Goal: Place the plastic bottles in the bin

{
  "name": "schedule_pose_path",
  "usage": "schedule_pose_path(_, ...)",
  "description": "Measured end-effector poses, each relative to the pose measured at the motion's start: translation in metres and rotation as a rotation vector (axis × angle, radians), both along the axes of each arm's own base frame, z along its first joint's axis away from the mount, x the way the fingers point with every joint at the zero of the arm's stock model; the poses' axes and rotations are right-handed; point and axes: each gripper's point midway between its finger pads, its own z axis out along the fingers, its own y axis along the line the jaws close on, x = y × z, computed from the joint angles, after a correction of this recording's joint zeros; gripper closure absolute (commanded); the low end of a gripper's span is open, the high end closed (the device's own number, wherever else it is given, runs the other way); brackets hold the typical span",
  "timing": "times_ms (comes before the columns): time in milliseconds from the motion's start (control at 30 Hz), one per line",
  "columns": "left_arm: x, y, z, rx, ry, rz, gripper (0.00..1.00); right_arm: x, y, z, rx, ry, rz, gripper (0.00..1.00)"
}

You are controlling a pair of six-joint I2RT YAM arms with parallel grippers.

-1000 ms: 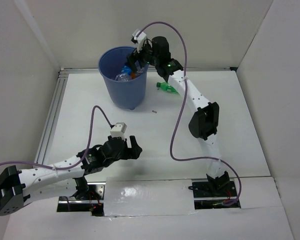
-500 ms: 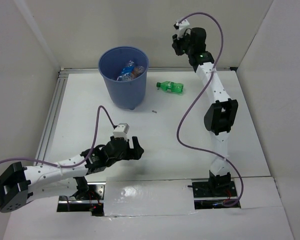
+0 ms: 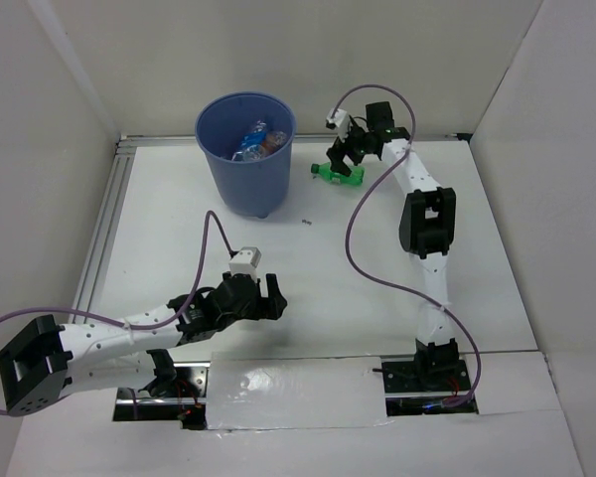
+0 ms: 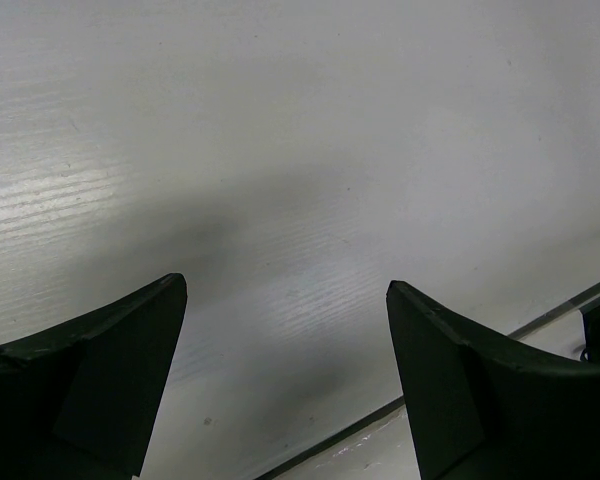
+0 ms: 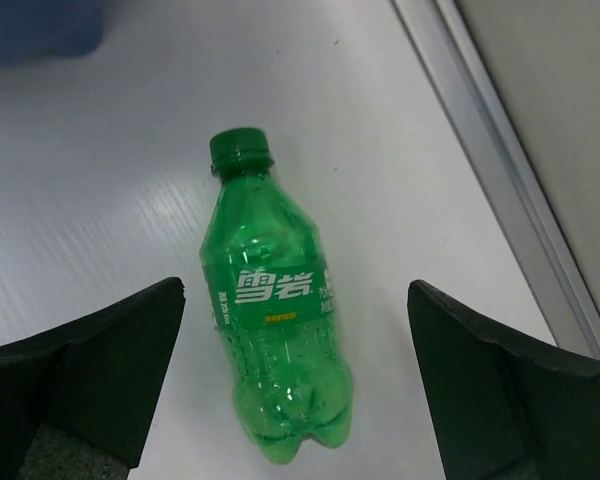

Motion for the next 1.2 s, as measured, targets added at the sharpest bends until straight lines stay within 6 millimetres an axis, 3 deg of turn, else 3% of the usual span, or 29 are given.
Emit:
schedule_pose_path(300,-0.001,0.001,-0.005,0.016,0.010,0.001,0.05,-0.004,-0.015,-0.070,-0.164,0.023,0.117,0.04)
schedule_pose_path(367,-0.001,0.002,-0.009,0.029,0.018,0.000,0.05,-0.006,-0.018,-0.086,-0.188,0.042,0.125,0.24)
schedule_pose_path(433,-0.001,0.002,-0.011,0.035,0.022,0.001,0.05,-0.007,-0.018,-0.088,-0.199,0.040,0.139,0.47)
schedule_pose_path(467,-0.001,0.002,-0.011,0.036,0.023,0.001,0.05,-0.007,-0.019,-0.088,-0.205,0.034,0.146,0.65)
schedule_pose_path(500,-0.002,0.003,-0.011,0.037,0.023,0.001,0.05,-0.007,-0.019,-0.086,-0.208,0.028,0.149,0.72)
schedule_pose_path(600,-0.002,0.003,-0.010,0.038,0.024,0.001,0.05,-0.015,-0.019,-0.085,-0.191,0.053,0.159,0.83)
schedule_pose_path(700,0.000,0.000,-0.007,0.029,0.017,0.001,0.05,-0.034,-0.016,-0.073,-0.128,0.117,0.145,0.84)
schedule_pose_path(767,0.000,0.000,-0.006,0.025,0.015,0.000,0.05,-0.043,-0.011,-0.046,-0.070,0.131,0.119,0.84)
schedule_pose_path(833,0.001,-0.001,-0.006,0.025,0.014,0.001,0.05,-0.047,-0.003,0.001,-0.009,0.089,0.090,0.84)
schedule_pose_path(967,0.000,-0.001,-0.006,0.028,0.013,-0.005,0.05,-0.054,0.016,0.133,0.093,-0.141,0.030,0.81)
schedule_pose_path(1033,-0.001,-0.002,-0.008,0.033,0.013,-0.013,0.05,-0.066,0.036,0.206,0.163,-0.284,0.032,0.81)
schedule_pose_path(1100,-0.002,-0.003,-0.007,0.033,0.012,-0.016,0.05,-0.081,0.056,0.265,0.232,-0.399,0.058,0.80)
schedule_pose_path(1200,-0.001,-0.004,-0.005,0.034,-0.001,-0.025,0.05,-0.099,0.089,0.319,0.313,-0.506,0.122,0.77)
